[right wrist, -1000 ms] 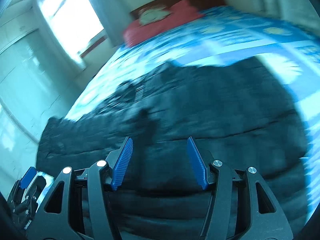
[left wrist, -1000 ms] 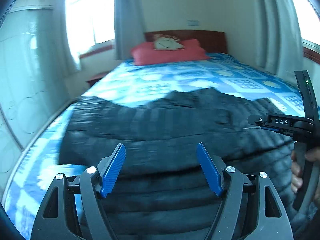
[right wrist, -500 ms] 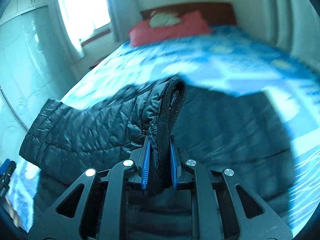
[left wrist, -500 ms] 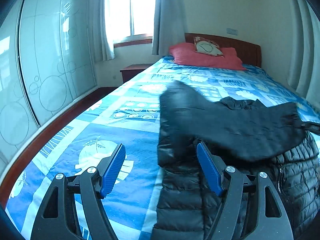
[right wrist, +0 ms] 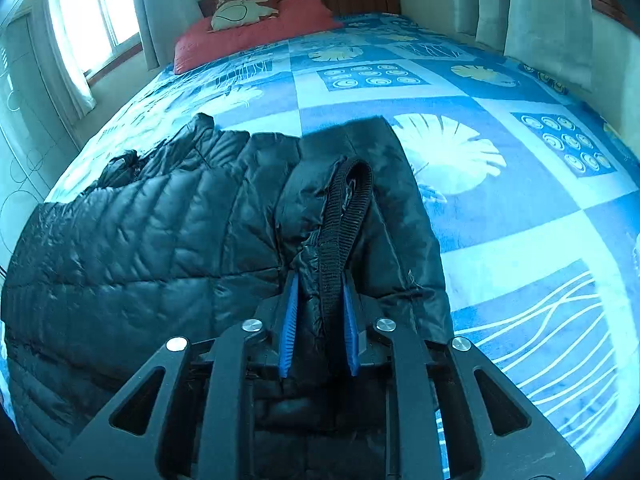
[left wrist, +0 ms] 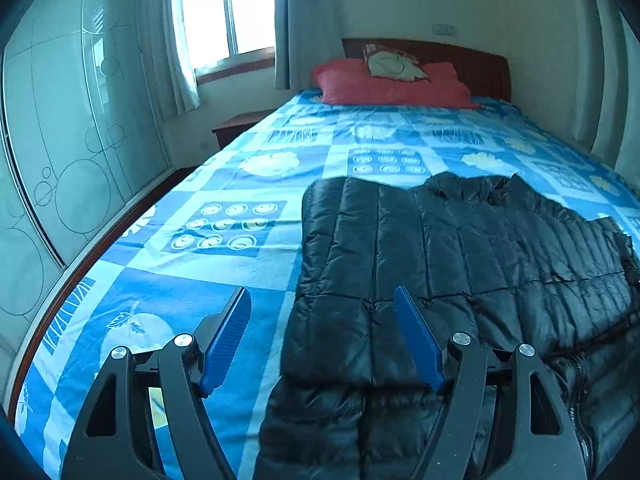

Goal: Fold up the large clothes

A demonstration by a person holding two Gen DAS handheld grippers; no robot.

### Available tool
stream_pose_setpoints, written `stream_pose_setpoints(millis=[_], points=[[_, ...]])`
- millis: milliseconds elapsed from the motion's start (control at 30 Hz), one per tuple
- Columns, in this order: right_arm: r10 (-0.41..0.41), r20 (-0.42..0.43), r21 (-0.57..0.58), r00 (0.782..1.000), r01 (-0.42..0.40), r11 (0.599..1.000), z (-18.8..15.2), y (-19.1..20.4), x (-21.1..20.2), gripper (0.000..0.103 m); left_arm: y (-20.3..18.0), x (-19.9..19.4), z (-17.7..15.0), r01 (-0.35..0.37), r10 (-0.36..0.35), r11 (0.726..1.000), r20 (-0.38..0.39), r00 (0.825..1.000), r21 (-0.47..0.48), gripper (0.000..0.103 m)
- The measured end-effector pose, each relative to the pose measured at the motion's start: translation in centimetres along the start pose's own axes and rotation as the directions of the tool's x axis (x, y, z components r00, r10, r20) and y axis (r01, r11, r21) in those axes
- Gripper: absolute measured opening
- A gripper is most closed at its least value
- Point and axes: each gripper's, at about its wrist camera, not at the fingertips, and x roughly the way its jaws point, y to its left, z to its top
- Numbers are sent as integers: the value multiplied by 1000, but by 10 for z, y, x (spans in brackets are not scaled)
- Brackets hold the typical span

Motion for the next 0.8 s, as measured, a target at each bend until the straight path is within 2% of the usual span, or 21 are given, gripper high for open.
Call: stream_pose_setpoints(millis=[67, 133, 200, 233, 267, 367, 433, 467, 567, 667, 800], points=[[19, -4, 9, 1000, -19, 1000, 0, 0, -3, 25, 1, 20, -1, -30, 30, 1000, -53, 998, 2, 73], [44, -8, 23, 999, -44, 999, 1, 2, -12, 36, 5, 32, -5, -41, 40, 999, -91, 995, -8, 73], [44, 53, 35, 998, -46, 998, 4, 5, -31, 45, 11, 28, -4, -29, 25, 999, -76, 997, -40, 73], [47, 76, 37, 996, -50, 998, 5, 6, -39, 47, 11, 22, -2, -15, 13, 999, -44, 999, -47, 73], [67, 102, 36, 993, -71, 997, 8, 13, -46, 47, 11, 18, 0, -7, 6, 999, -24, 1000, -45, 73], [130, 78, 2, 988, -130, 991, 15, 36, -39, 47, -1, 17, 8, 37, -36, 999, 8, 999, -23, 73], [136, 50, -36, 989, -134, 990, 13, 52, -24, 47, -11, 28, 9, 9, -9, 1000, -16, 1000, 22, 73], [127, 35, -44, 991, -125, 991, 11, 56, -17, 47, -15, 39, 7, -25, 27, 999, -36, 999, 49, 73], [90, -48, -61, 995, -93, 994, -5, 62, 16, 47, -9, 64, 0, -62, 66, 997, -116, 991, 40, 73], [58, -29, -113, 998, -61, 992, -11, 69, 20, 47, 7, 88, -8, -23, 14, 999, -199, 980, -41, 75], [87, -34, -100, 996, -90, 991, -6, 66, 8, 47, 11, 73, -3, -10, 1, 999, -187, 982, -45, 73]])
